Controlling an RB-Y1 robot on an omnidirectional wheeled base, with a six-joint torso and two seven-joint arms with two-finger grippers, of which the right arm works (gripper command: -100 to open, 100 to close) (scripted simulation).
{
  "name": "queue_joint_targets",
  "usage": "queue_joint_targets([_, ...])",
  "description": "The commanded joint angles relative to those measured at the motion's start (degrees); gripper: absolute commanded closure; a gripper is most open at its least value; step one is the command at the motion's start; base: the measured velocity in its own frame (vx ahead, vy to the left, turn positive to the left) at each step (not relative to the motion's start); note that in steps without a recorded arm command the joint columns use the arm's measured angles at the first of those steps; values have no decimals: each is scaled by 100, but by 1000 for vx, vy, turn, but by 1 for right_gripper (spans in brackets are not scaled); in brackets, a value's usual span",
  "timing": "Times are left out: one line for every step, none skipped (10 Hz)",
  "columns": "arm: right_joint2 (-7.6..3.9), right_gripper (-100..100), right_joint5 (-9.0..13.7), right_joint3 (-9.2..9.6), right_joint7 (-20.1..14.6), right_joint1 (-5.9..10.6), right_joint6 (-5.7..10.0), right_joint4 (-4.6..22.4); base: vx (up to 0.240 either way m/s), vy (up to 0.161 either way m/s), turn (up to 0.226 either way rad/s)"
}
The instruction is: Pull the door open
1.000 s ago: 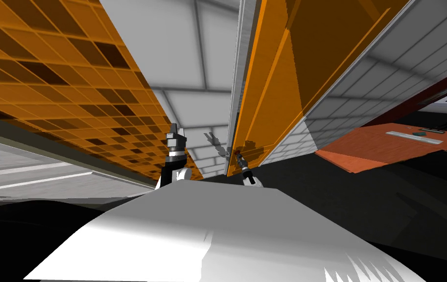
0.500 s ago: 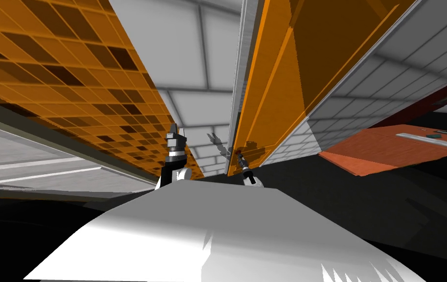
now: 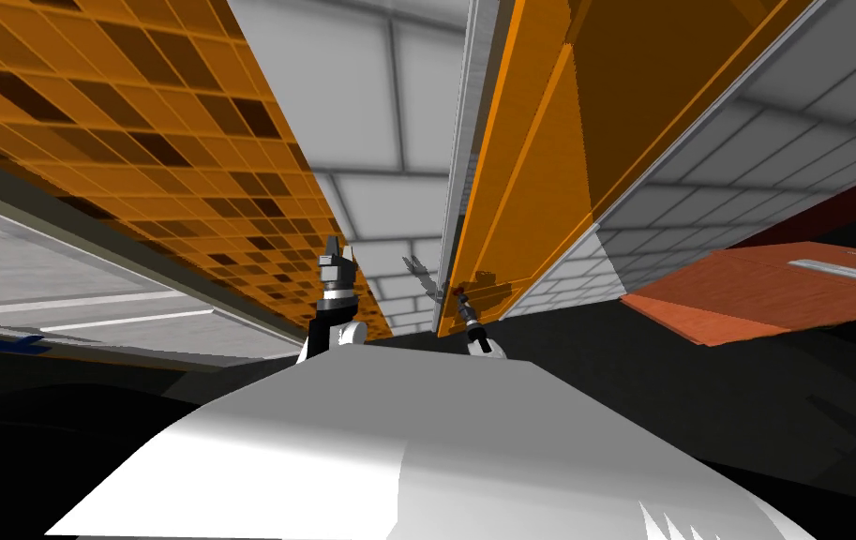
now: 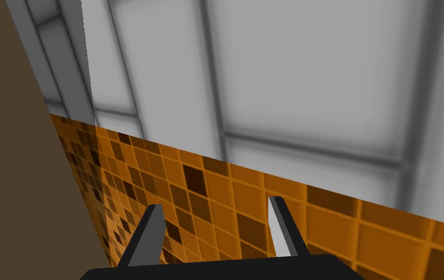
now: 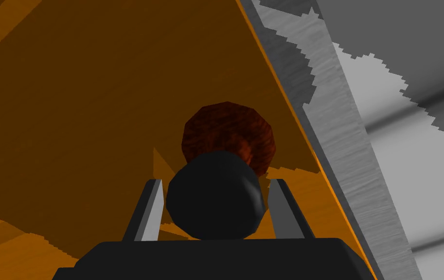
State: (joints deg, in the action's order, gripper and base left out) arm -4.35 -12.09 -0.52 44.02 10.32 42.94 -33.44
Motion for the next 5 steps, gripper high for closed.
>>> queue_joint_targets([-65, 100, 69, -89, -286, 23, 50, 131, -49, -14, 118])
queue_joint_targets([-65, 100, 69, -89, -340, 23, 50, 131, -30, -18, 59])
queue_joint_targets([-79, 100, 96, -107, -532, 33, 66, 157, -25, -6, 94])
queue_joint_targets([-79, 100, 96, -107, -564, 33, 66, 157, -25, -3, 39])
queue_joint_targets([-79, 100, 96, -107, -564, 33, 66, 157, -13, -3, -14])
